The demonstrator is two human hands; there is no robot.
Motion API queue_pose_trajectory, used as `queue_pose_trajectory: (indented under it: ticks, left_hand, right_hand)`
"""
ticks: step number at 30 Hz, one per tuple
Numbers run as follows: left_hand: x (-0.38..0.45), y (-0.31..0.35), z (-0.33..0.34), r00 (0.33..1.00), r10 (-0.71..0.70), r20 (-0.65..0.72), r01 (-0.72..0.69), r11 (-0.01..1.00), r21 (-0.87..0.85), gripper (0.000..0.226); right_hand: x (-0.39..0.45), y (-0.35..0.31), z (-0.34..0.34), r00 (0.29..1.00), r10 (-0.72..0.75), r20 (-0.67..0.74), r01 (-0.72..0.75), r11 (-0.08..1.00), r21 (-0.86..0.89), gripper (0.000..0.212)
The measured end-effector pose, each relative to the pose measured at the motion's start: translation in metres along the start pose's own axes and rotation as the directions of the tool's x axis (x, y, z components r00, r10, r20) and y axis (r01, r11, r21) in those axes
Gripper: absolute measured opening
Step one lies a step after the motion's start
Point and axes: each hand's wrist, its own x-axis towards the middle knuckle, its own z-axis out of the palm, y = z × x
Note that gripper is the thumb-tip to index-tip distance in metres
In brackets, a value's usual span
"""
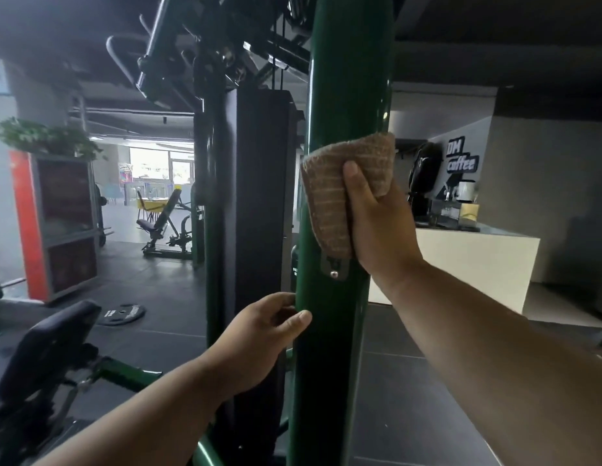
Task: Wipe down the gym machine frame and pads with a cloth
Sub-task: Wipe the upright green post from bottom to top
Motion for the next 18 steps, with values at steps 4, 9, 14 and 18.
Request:
queue_pose_trajectory:
  ticks: [4, 9, 14, 18]
  left_hand:
    - [0.000, 0.009, -0.004, 1.000, 0.005, 0.009, -0.004, 0.999, -0.046, 0.033]
    - [0.016, 0.043, -0.003, 0.996, 0.055, -0.076, -0.061, 0.996, -0.073, 0.045]
    - [0.036, 0.073, -0.010, 0.987, 0.082, -0.141, -0.092, 0.994, -0.065, 0.028]
    - [0.037, 0.071, -0.011, 0.993, 0.060, -0.102, -0.071, 0.991, -0.115, 0.026]
  right_hand:
    - [-0.010, 0.006, -0.006, 0.997, 0.016, 0.075, -0.015, 1.000, -0.023, 0.040]
    - [0.034, -0.038, -0.009, 0.993, 0.053, 0.105, -0.046, 0.996, -0.071, 0.058]
    - [0.091, -0.076, 0.001, 0.999, 0.055, 0.000, -0.055, 0.999, -0.003, 0.061]
    - [0.092, -0.075, -0.001, 1.000, -0.023, 0.004, 0.023, 0.997, -0.071, 0.056]
